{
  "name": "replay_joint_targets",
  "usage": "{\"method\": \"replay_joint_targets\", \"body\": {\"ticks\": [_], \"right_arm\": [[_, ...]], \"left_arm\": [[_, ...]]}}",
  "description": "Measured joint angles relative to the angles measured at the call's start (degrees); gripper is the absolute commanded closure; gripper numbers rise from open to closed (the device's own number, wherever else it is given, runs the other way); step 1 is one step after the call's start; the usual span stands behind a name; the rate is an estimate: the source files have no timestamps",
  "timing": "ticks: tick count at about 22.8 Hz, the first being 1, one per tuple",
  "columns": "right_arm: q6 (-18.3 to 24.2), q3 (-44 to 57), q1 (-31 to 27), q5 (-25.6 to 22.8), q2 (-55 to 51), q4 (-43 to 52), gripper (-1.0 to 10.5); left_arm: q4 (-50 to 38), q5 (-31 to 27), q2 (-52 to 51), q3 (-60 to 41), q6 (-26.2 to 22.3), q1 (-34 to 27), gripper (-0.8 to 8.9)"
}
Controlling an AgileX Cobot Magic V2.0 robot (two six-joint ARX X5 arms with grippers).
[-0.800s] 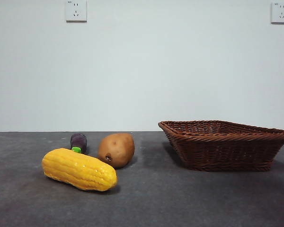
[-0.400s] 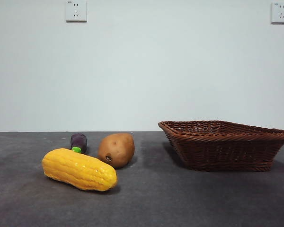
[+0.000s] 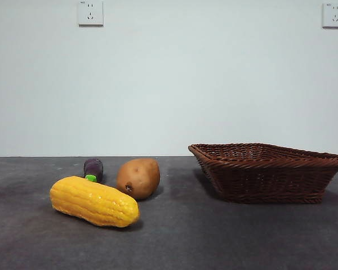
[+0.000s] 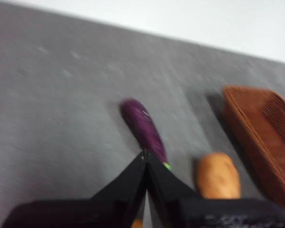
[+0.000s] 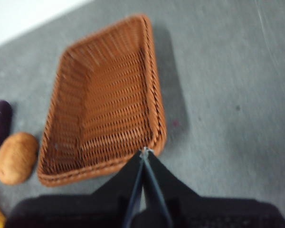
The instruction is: Help me put the vegetables on the table into the basket
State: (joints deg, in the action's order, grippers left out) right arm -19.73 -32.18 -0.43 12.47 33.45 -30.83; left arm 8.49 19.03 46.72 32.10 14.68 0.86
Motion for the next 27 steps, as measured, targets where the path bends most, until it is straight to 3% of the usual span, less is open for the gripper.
{"method": "replay_joint_targets", "body": {"ticks": [5, 7, 13, 15, 18, 19, 27], "right_arm": [[-0.87, -5.84, 0.0, 0.13, 6.78, -7.8, 9.5], [-0.85, -7.48, 0.0, 2.4, 8.96, -8.44, 9.5], [0.04, -13.11, 0.0, 10.38, 19.47, -8.76, 9.4], [0.9, -16.02, 0.0, 10.93, 24.13, -10.82, 8.4], [3.58, -21.97, 0.0, 10.99, 32.39, -15.04, 5.1], [4.5, -23.87, 0.0, 10.99, 34.8, -16.44, 4.7], [11.32, -40.0, 0.0, 10.47, 54.18, -20.41, 4.7]], "left_arm": [[2.16, 8.92, 6.86, 1.31, 0.02, 0.0, 8.18], [4.9, 11.74, 8.44, 1.31, 0.02, 0.0, 8.17], [10.43, 12.68, 11.23, 1.31, -0.04, 0.0, 8.17], [11.34, 12.68, 11.63, 1.31, -0.24, 0.0, 8.17], [12.44, 12.68, 11.69, 1.31, -1.25, 0.0, 8.17], [12.79, 12.68, 11.78, 1.31, -1.86, 0.0, 8.17], [14.6, 12.68, 14.05, 1.31, -4.81, 0.0, 8.17]]}}
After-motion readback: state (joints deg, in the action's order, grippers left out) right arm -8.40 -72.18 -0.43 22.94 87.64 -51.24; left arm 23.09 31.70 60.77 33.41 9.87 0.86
